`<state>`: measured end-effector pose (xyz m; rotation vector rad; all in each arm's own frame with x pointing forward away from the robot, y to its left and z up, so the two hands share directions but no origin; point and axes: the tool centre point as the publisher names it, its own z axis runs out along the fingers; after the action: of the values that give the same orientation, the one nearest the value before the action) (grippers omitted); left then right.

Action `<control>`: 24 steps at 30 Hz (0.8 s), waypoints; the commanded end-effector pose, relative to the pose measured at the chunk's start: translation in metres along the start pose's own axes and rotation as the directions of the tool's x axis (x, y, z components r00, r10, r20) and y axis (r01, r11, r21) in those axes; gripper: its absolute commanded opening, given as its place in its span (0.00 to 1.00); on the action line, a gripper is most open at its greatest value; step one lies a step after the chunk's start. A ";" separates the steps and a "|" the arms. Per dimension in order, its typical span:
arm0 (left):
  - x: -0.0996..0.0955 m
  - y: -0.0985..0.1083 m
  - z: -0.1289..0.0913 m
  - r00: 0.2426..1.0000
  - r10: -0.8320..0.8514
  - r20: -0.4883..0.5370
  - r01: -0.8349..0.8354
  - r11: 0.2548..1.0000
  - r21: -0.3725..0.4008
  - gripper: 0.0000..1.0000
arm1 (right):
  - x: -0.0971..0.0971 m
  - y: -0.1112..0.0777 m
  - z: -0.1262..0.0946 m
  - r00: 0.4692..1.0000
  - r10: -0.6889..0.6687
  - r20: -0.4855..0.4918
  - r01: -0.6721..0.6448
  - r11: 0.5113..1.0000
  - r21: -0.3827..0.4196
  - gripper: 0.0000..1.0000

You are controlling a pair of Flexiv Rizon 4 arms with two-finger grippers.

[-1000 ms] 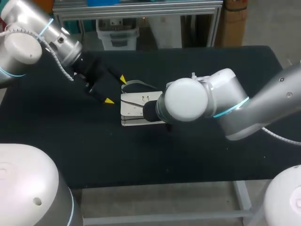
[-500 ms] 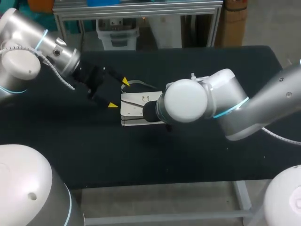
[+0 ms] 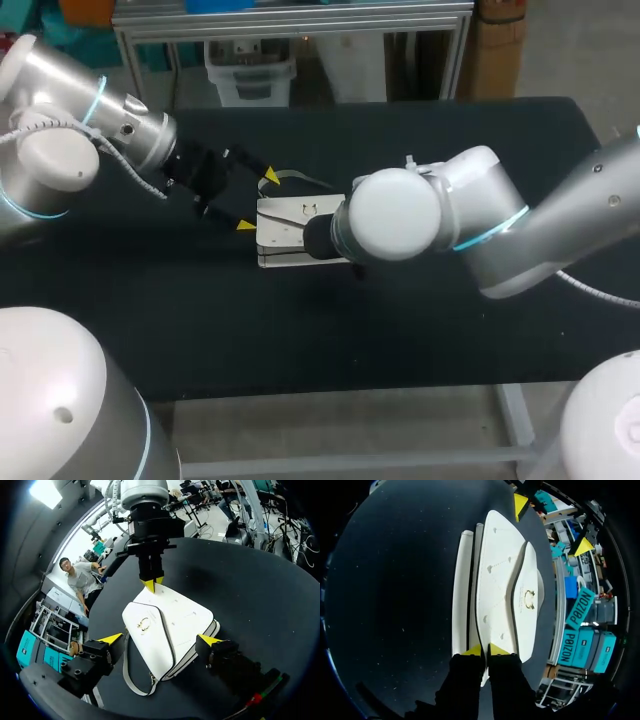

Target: Pick up the bag, open it, inspect its contents, close it, and place it on the opposite side

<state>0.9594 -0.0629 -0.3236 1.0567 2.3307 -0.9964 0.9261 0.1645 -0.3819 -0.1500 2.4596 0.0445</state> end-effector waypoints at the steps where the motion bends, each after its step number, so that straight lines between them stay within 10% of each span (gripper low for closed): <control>1: 0.003 -0.011 0.009 0.999 0.013 0.033 -0.011 0.997 -0.071 0.94 | 0.002 0.002 0.002 1.000 0.000 0.003 0.000 1.000 0.001 0.00; 9: 0.005 -0.012 0.019 0.996 0.048 0.069 -0.039 0.992 -0.120 0.67 | 0.002 0.002 0.002 1.000 0.000 0.003 0.000 1.000 0.001 0.00; 24: 0.009 -0.024 0.045 0.989 0.134 0.057 -0.126 0.984 -0.128 0.64 | 0.002 0.002 0.002 1.000 0.000 0.003 0.000 1.000 0.001 0.00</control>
<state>0.9339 -0.0968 -0.3409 1.0935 2.2127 -0.8100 0.9260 0.1646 -0.3820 -0.1501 2.4598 0.0446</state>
